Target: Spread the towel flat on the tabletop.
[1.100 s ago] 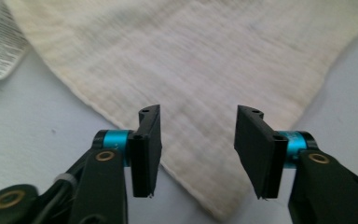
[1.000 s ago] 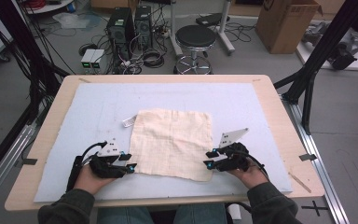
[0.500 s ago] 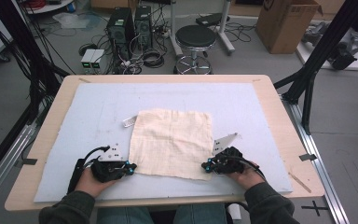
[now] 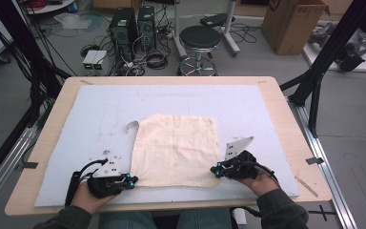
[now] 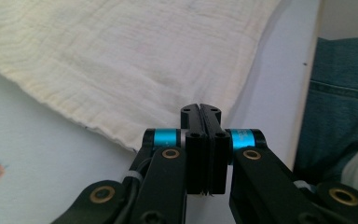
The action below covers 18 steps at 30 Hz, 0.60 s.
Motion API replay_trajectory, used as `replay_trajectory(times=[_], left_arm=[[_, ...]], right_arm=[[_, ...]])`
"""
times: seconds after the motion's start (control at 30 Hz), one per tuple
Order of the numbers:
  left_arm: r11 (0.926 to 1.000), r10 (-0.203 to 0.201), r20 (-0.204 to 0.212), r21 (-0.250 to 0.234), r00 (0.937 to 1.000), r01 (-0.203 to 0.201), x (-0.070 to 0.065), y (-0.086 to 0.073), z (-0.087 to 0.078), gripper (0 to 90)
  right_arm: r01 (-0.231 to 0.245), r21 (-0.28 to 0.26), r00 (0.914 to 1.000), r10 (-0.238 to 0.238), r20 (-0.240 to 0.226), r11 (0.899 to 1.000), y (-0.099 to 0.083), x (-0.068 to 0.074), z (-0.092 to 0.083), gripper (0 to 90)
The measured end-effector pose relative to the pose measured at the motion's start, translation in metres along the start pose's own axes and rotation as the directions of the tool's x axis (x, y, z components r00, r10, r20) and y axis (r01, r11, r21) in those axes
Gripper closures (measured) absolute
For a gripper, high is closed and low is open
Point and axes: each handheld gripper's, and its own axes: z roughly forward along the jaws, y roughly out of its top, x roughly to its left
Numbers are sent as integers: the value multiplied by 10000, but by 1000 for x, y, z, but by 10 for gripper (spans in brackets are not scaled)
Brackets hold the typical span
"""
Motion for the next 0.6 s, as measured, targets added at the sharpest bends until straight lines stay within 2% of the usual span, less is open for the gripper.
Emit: replay_trajectory(times=[0.03, 0.1, 0.17, 0.2, 0.23, 0.27, 0.37, 0.43, 0.47, 0.57, 0.6], left_arm=[[10000, -17, -6, -21, 10000, 17, -2, 0, 0, 870], [10000, -37, -127, -80, 9999, 36, -5, 0, -2, 767], [9996, -238, -102, -182, 9997, 236, -5, 0, -4, 699], [9991, -329, -230, -265, 9992, 323, -3, 1, -5, 653], [9987, -423, -312, -306, 9986, 413, -2, 2, -6, 606], [9979, -521, -447, -408, 9976, 503, 2, 4, -7, 583], [9913, -1089, -848, -834, 9904, 1019, 18, 10, -6, 545], [9848, -1454, -1174, -1122, 9824, 1323, 30, 17, -3, 541], [9817, -1621, -1441, -1242, 9762, 1447, 37, 21, -2, 540], [9699, -2090, -2037, -1683, 9565, 1761, 59, 35, 4, 522], [9661, -2251, -2312, -1789, 9465, 1860, 68, 42, 7, 521]], right_arm=[[-78, 53, 10000, 78, -60, 10000, -1, 4, -1, 887], [-26, 89, 9998, 27, -175, 10000, -5, 7, -2, 884], [-114, 141, 9996, 118, -265, 9998, -9, 9, -2, 850], [-162, 81, 9994, 164, -294, 9998, -10, 9, -3, 777], [-411, -36, 9990, 410, -196, 9991, -11, 8, -5, 736], [-530, -130, 9984, 527, -219, 9985, -11, 6, -7, 723], [-765, -443, 9967, 776, 243, 9961, -5, -3, -12, 691], [-924, -621, 9931, 965, 668, 9938, 2, -15, -14, 671], [-994, -737, 9912, 1053, 805, 9923, 4, -19, -15, 660], [-1285, -867, 9821, 1389, 1273, 9879, 13, -40, -14, 646], [-1400, -881, 9784, 1515, 1408, 9862, 16, -48, -13, 641]])
